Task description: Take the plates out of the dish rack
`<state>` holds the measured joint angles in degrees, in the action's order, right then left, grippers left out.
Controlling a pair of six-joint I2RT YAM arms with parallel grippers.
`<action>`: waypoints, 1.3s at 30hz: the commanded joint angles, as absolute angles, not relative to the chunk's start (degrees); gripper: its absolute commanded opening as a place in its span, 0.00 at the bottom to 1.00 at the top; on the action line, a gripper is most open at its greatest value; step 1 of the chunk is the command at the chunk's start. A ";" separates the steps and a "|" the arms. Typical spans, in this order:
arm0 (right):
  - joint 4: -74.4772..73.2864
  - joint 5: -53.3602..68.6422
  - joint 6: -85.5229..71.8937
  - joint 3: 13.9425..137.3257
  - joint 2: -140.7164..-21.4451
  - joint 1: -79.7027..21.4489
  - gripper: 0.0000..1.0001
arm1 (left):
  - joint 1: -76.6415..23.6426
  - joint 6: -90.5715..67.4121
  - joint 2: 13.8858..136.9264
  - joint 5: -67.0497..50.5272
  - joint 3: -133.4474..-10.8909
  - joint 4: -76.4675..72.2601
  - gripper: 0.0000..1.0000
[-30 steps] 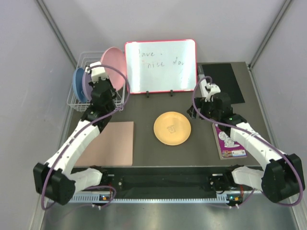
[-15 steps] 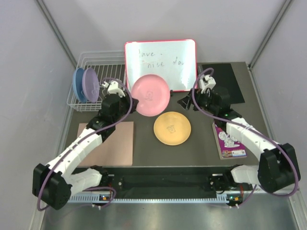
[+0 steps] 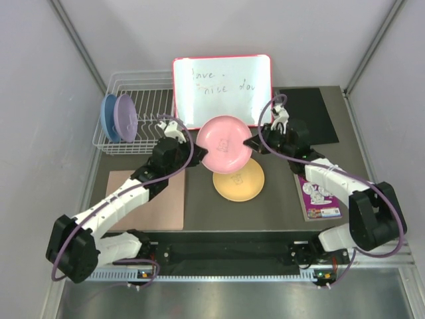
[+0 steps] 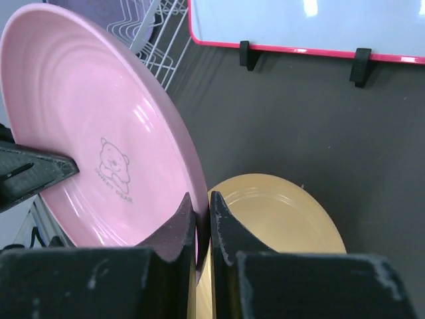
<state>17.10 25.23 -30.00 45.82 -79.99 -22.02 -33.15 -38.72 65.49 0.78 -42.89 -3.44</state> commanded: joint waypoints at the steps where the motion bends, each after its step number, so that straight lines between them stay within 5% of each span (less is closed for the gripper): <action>1: 20.92 22.77 -28.83 43.96 -77.00 -22.50 0.00 | -33.66 -38.50 64.25 -1.15 -43.51 -10.11 0.08; 2: 20.83 22.24 -28.65 43.16 -74.90 -22.41 0.00 | -33.66 -38.06 63.81 -0.88 -43.42 -10.02 0.19; 3: 18.74 20.32 -28.22 42.72 -73.75 -22.41 0.00 | -33.58 -37.19 63.55 -0.53 -43.33 -9.58 0.48; 5: 16.10 17.85 -27.60 41.66 -70.25 -21.80 0.00 | -33.57 -35.87 62.84 2.98 -43.59 -8.53 0.64; 6: 12.52 15.58 -27.42 41.49 -69.09 -21.36 0.00 | -33.57 -34.12 62.58 4.47 -43.68 -7.22 0.96; 7: 10.83 14.69 -27.42 41.14 -68.13 -20.84 0.00 | -33.57 -32.45 61.97 8.05 -44.29 -6.08 0.99; 19: -6.59 14.15 -23.73 39.03 -68.81 -17.14 0.00 | -32.18 3.23 60.11 48.15 -46.59 -9.74 0.99; 33: -5.80 21.27 -20.48 40.69 -77.69 -17.14 0.01 | -9.76 0.09 69.07 33.84 -47.55 -10.90 0.99; 39: -6.77 22.15 -18.20 42.10 -78.23 -17.23 0.34 | -4.40 -2.90 72.85 29.01 -47.72 -11.69 0.99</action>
